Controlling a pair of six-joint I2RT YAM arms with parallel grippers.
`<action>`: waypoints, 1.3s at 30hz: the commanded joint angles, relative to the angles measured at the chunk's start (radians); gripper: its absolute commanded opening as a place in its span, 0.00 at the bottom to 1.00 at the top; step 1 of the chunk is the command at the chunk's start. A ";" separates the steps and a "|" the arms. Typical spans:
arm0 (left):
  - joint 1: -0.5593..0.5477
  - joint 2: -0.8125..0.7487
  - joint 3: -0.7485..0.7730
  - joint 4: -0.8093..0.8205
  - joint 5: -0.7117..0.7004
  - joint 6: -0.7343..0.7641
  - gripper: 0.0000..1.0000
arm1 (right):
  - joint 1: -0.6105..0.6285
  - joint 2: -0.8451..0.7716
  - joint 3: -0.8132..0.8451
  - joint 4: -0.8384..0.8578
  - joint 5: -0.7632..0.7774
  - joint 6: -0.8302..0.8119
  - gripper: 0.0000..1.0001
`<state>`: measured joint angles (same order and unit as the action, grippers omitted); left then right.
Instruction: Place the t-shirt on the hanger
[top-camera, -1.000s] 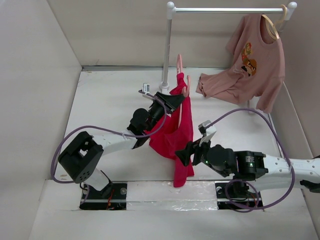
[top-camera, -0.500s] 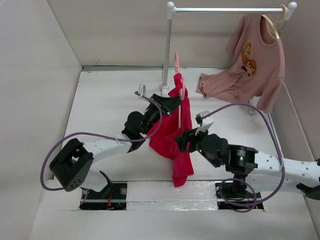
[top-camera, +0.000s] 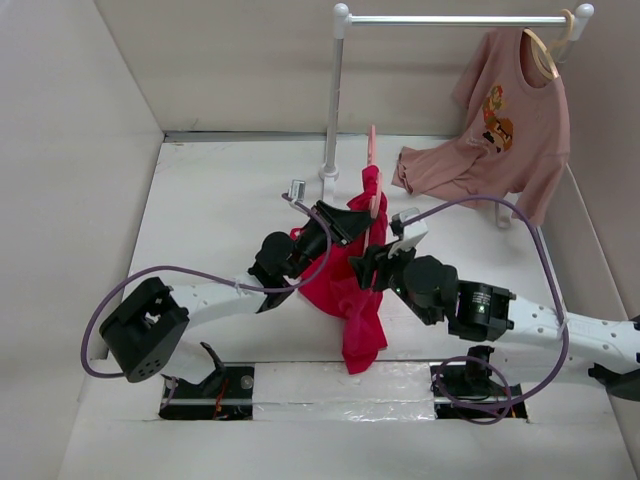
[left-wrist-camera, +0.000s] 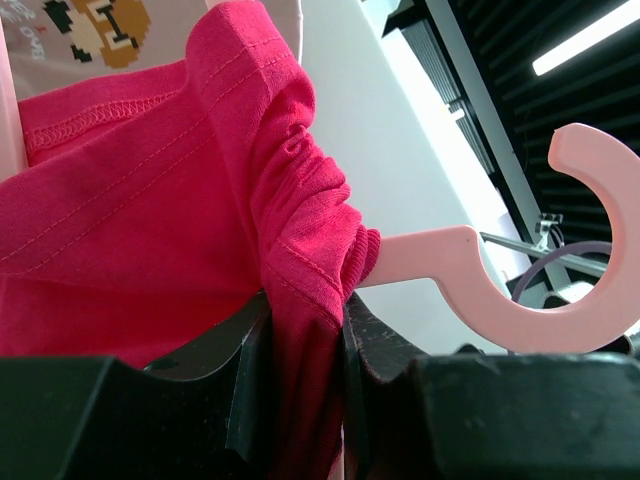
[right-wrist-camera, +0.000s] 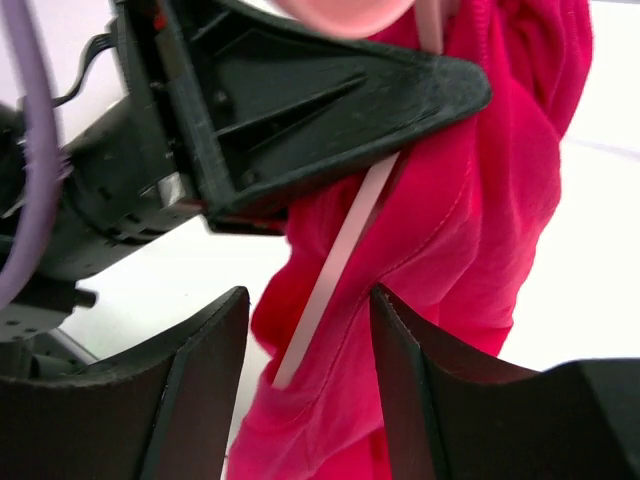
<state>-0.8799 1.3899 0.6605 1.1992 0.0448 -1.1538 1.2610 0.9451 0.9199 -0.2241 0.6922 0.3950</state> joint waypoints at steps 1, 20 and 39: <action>-0.018 -0.051 0.005 0.091 0.021 -0.014 0.00 | -0.014 0.007 0.027 0.013 0.036 0.004 0.56; -0.027 -0.046 0.017 0.063 0.047 0.026 0.00 | -0.014 -0.065 -0.046 -0.058 0.058 0.116 0.20; -0.036 -0.134 0.135 -0.307 0.061 0.313 0.65 | -0.075 -0.272 -0.015 -0.250 0.020 0.122 0.00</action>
<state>-0.9108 1.3041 0.7265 0.9531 0.1146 -0.9318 1.2049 0.7090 0.8742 -0.4900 0.7330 0.5304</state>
